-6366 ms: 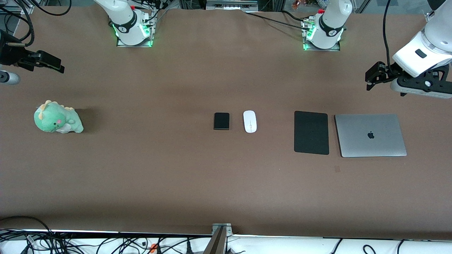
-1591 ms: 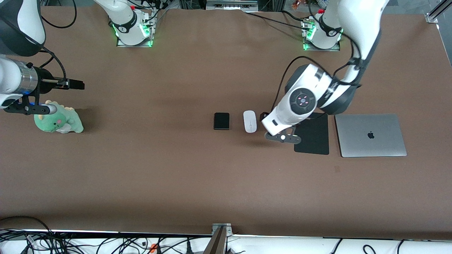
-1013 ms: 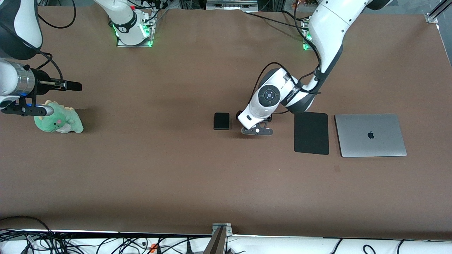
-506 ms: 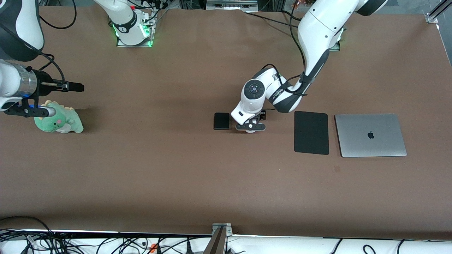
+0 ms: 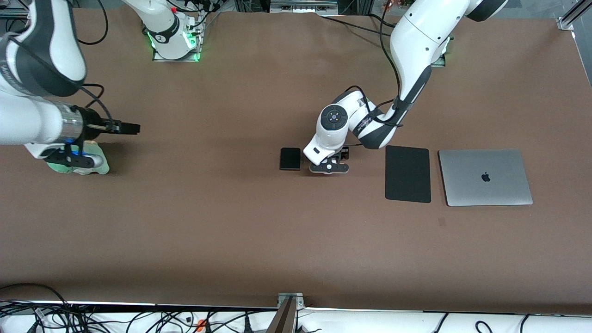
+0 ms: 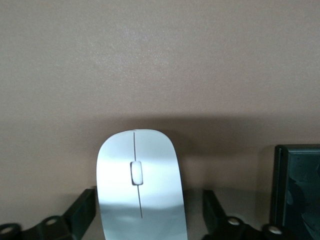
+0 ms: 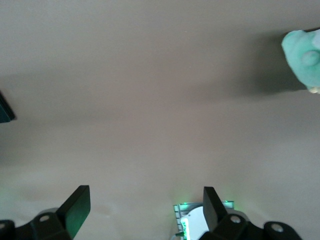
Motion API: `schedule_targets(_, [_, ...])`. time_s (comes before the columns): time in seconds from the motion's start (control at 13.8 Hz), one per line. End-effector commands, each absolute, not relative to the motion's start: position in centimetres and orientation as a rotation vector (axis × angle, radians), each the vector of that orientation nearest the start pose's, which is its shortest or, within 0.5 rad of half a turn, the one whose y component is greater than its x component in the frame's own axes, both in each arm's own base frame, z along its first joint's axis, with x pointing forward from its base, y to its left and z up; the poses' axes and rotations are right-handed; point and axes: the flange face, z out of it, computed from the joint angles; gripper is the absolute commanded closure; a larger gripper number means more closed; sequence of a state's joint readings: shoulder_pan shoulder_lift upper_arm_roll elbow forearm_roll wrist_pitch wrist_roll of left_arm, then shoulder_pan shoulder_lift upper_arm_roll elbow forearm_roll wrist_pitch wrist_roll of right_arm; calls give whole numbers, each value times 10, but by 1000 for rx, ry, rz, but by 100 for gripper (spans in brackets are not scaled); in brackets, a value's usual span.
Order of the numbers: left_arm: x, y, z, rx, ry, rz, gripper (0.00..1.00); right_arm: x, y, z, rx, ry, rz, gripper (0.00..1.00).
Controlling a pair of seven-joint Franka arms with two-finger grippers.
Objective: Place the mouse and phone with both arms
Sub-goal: 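Carry the mouse toward the black pad while the right gripper reaches the phone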
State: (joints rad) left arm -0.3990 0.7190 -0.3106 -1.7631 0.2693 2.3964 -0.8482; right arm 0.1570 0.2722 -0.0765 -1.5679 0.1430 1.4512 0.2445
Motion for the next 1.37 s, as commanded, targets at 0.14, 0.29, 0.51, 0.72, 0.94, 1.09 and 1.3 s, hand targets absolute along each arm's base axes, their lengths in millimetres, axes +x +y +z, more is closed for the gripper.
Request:
schedule_targets(0.14, [528,-398,187,-3127,-39,5,46,600,129,450,-3038,367,570,0])
schedule_targets(0.29, [540,-388,208,-3135,-74,-35,45,602,154,441,-3050,413,540,0])
schedule_targets(0.51, [555,-374,246,-3086,-116,-21,45,602,187,430,-3058,451,492,0])
schedule_targets(0.72, [583,-337,278,-3019,-12,70,45,602,223,418,-3050,533,438,0])
schedule_targets(0.94, [613,-263,284,-2981,162,179,45,603,256,402,-3029,559,366,0])
schedule_targets(1.09, [632,-204,282,-2983,234,229,45,595,296,390,-3042,473,315,0])
schedule_targets(1.3, [642,-140,253,-2994,275,308,46,579,356,370,-3048,340,210,0])
